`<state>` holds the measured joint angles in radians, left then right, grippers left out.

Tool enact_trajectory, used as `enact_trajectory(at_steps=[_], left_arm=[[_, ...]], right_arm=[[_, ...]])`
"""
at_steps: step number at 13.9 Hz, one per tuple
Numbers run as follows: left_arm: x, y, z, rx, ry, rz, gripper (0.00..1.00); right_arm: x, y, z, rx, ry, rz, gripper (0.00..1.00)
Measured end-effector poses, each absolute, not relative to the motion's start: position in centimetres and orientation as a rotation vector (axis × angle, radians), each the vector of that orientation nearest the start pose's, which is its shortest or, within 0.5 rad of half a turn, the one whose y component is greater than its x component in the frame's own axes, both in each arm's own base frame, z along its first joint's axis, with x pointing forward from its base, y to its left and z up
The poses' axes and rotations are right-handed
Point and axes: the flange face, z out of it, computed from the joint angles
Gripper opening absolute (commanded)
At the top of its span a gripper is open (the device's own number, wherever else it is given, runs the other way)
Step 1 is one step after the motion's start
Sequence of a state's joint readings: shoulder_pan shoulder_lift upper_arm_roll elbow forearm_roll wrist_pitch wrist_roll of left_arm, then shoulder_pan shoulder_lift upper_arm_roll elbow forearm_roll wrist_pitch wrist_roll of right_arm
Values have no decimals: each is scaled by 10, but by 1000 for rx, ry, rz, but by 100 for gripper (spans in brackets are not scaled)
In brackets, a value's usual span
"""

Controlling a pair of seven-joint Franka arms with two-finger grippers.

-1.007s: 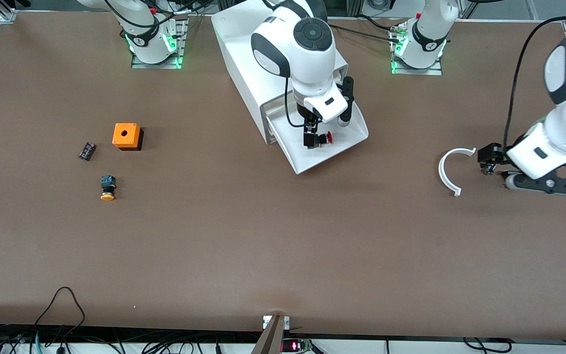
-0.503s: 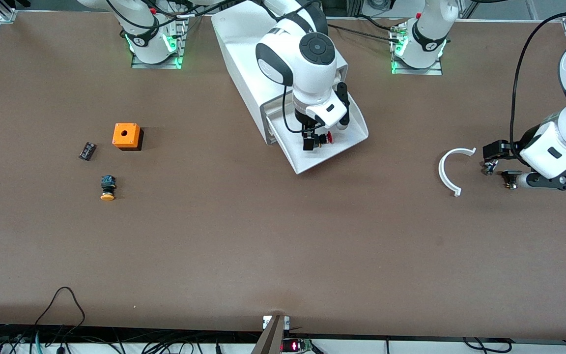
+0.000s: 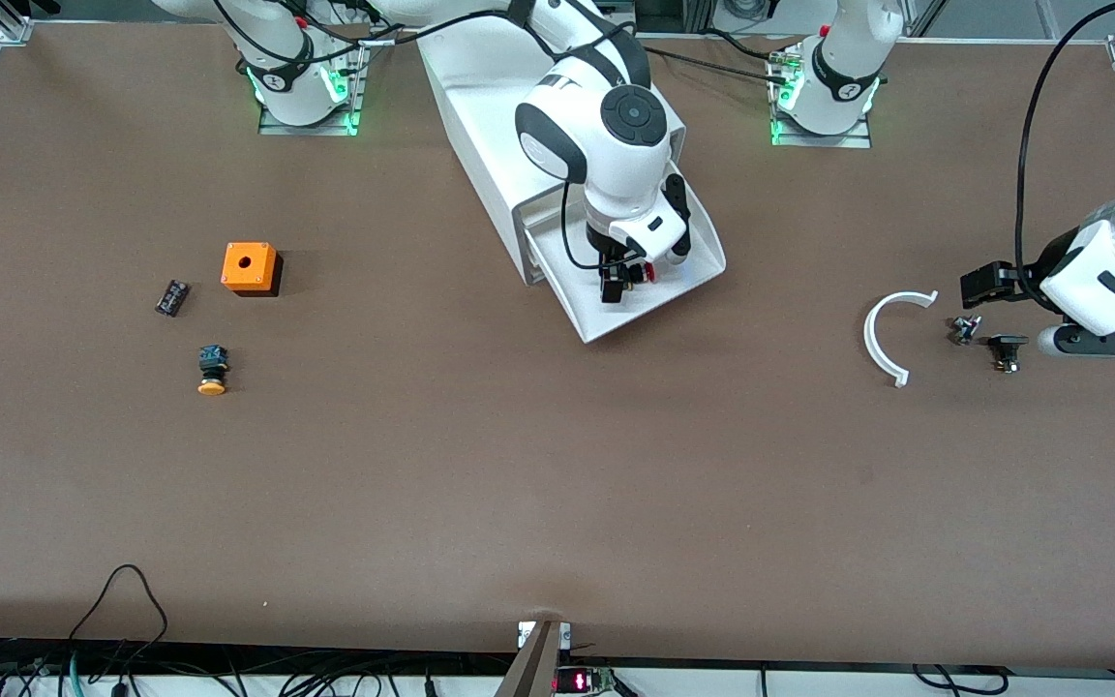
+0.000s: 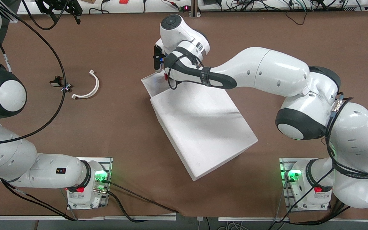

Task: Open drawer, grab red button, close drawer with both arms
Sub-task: 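Close the right gripper on the red mushroom button in the drawer, then lift the button with the right gripper while the left gripper shuts the drawer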

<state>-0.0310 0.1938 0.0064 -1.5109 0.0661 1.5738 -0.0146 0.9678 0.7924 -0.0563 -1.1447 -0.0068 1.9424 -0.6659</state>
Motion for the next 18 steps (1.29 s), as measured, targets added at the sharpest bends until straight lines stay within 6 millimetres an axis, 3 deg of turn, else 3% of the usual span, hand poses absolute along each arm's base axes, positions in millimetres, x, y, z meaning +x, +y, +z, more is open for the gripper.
enact_trajectory(at_steps=[5,9,13,16,18], left_arm=[[606,-9,540,-3072,19,202,100],[606,-8,540,-3072,16,203,100],[606,-6,540,-3073,12,204,100],[606,-6,540,-3078,10,206,100],[606,-4,540,-3078,4,208,100]], right_arm=[[452,616,319,2150,2231,49,85],[448,620,317,2143,2238,60,57],[449,621,323,2138,2234,88,40],[455,619,329,2137,2187,122,39],[465,613,347,2191,2107,172,37]])
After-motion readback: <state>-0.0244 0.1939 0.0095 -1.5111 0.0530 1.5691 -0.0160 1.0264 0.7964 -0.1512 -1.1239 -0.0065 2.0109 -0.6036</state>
